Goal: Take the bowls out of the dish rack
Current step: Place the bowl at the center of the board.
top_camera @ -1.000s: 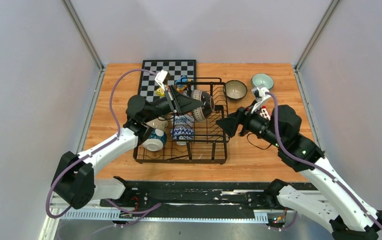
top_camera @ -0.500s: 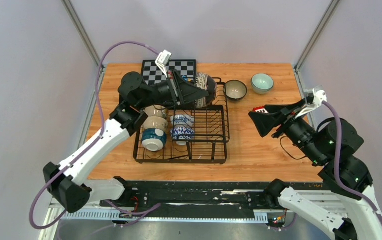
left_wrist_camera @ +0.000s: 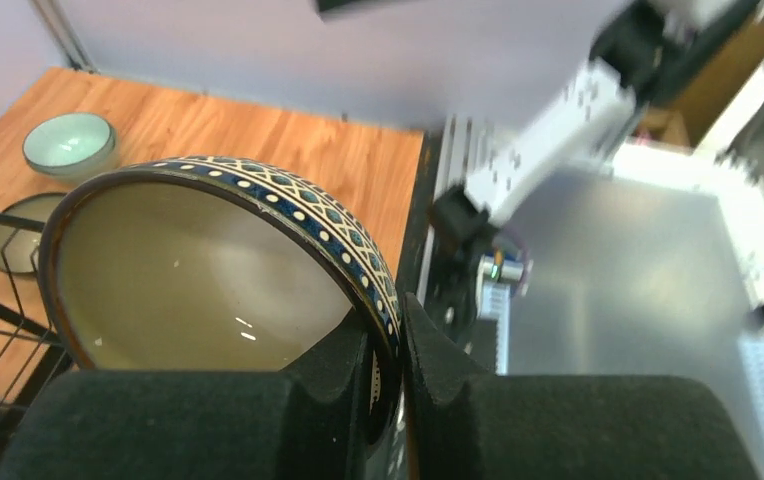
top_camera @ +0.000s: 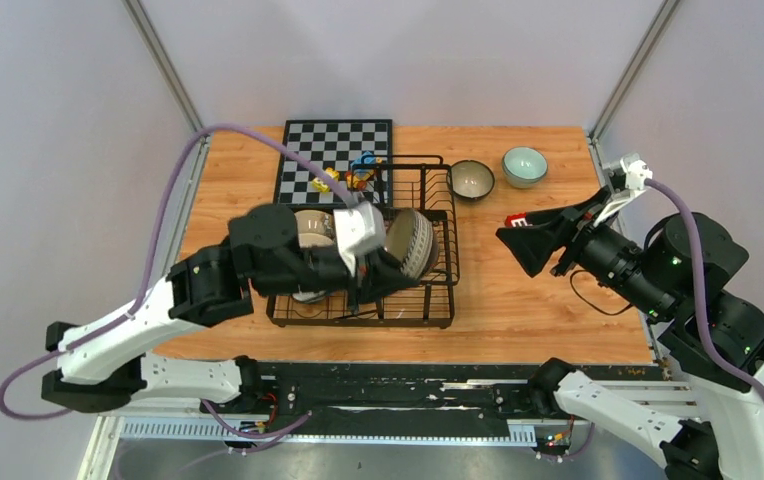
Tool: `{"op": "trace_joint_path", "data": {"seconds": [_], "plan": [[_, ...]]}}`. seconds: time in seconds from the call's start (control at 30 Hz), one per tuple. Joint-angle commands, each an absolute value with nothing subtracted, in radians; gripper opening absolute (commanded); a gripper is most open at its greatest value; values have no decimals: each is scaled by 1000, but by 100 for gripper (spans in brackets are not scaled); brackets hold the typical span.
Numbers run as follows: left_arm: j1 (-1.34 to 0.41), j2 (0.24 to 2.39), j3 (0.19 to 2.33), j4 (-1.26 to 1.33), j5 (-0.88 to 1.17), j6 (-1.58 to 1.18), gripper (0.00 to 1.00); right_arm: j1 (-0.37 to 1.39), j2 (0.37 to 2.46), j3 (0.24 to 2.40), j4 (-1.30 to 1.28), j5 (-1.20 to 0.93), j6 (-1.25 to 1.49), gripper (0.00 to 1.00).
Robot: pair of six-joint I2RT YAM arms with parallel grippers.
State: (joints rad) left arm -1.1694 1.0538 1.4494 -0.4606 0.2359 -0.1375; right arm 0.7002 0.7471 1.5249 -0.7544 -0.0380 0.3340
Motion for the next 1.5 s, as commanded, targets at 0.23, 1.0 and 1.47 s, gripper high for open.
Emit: {"op": "trace_joint_path", "data": {"seconds": [0.23, 1.0, 1.47], "plan": [[-1647, 1137, 1506, -794, -357, 369, 0, 698, 861, 1705, -1086, -250, 327, 68], [-1804, 1305, 1497, -1101, -273, 657, 0, 1043, 1181, 1976, -1413, 14, 291, 58], [-1836, 1308, 1470, -1063, -304, 696, 0, 1375, 1242, 1847, -1438, 242, 449, 57]]}}
